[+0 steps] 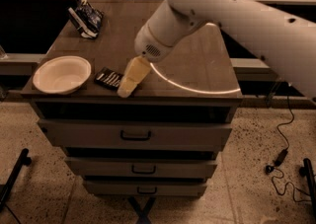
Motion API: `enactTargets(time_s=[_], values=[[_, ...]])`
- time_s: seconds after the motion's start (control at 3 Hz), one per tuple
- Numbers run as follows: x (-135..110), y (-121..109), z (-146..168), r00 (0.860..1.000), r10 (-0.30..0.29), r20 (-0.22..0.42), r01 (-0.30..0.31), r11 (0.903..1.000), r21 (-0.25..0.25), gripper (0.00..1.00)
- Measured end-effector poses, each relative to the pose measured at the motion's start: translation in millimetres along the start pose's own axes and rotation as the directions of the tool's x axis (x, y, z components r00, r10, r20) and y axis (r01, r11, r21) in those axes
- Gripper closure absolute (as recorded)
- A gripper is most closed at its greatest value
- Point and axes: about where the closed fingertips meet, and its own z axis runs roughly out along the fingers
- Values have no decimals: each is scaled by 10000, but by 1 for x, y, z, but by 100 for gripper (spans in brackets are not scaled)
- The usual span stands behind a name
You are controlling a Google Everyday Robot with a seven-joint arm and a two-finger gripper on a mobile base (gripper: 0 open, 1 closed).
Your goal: Move rxbar chocolate near paper bowl
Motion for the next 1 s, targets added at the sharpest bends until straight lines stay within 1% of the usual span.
enactTargets(time_s=[0.33,0.67,1.0], values=[[28,-23,-31,10000,9,-57,-6,9987,513,0],[63,-31,-65,9979,-426,-492,477,9931,1069,0],[63,-31,-65,9979,-427,-492,477,9931,1068,0]])
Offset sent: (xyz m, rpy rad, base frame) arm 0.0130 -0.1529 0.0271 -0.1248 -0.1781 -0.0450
